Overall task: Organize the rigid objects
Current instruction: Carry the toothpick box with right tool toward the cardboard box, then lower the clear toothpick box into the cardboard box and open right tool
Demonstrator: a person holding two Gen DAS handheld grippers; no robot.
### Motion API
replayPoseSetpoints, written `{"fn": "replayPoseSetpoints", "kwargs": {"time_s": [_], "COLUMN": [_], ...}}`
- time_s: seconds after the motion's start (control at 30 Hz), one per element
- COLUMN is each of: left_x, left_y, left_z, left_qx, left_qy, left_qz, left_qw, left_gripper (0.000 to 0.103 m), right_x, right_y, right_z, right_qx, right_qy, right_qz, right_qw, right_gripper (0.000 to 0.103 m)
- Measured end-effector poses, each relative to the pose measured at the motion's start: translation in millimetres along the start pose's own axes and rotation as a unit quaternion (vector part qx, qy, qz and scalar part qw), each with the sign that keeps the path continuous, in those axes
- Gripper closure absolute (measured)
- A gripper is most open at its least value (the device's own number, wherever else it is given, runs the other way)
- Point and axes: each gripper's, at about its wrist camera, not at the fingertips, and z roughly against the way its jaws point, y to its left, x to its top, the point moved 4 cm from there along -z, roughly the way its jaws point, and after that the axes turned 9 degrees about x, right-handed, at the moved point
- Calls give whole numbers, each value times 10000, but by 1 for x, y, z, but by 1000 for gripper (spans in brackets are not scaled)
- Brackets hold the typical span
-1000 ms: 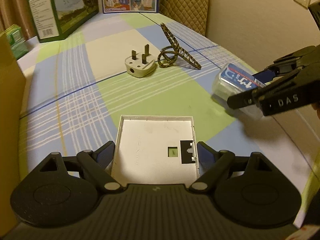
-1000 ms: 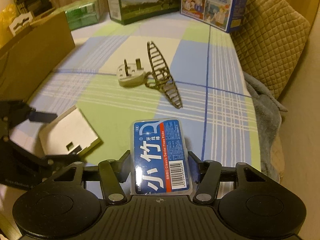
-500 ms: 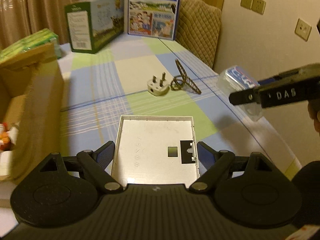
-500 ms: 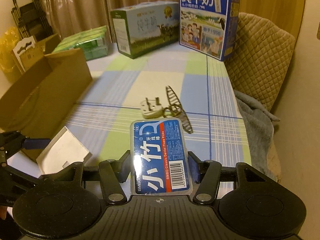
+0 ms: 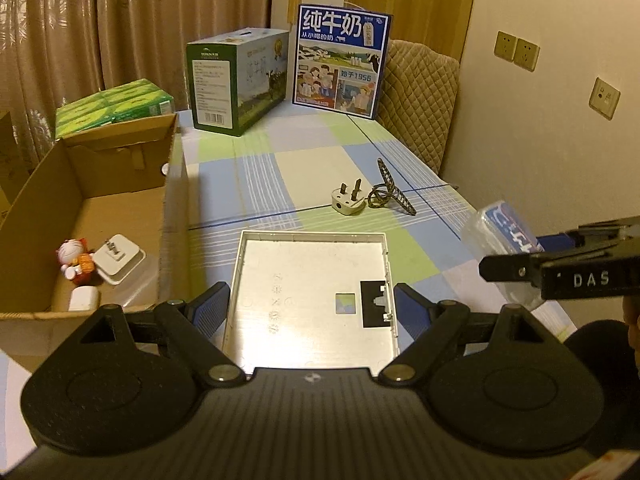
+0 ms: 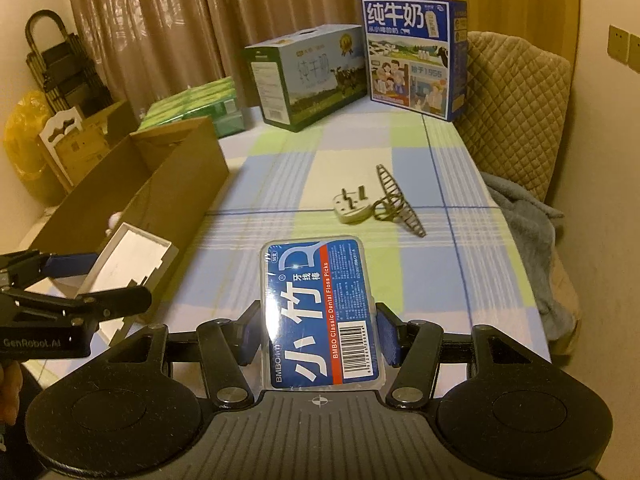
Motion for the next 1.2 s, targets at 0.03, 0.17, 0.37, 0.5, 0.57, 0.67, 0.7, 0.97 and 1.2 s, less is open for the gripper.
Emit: {"fn": "replayPoseSetpoints", "kwargs": {"time_s": [0.03,0.17,0.37,0.5,0.57,0.67,0.7,0.97,1.2], "left_x": [-1,-4,-8,-7,-6,-5,-6,-6,1], "left_y": [1,6,18,32,41,54,58,92,131], "left_z": [4,17,32,41,45,50,51,59,64], "left_qx": [9,22,112,199,253,333,357,537,767], "left_qy": [-21,-92,-159,-202,-228,-234,-229,-245,-318], "left_qz": [3,-20,23,103,142,187,194,273,364], "left_qw": [10000,10000,9998,9995,9993,9990,9989,9979,9959], "left_gripper": [18,18,18,18,18,18,18,18,18], "right_x": [-1,-9,-10,-6,-3,1,2,10,26], "right_y": [5,21,41,54,61,72,76,109,136], "right_z": [1,4,3,0,-3,-8,-10,-29,-48], "right_qx": [10,71,198,278,333,408,442,640,811], "right_qy": [-3,-7,-17,-29,-36,-27,-20,48,32], "right_qz": [15,84,157,257,312,397,426,725,919], "right_qw": [10000,9999,9997,9993,9990,9984,9981,9953,9925], "right_gripper": [49,49,49,49,49,49,49,49,49]}}
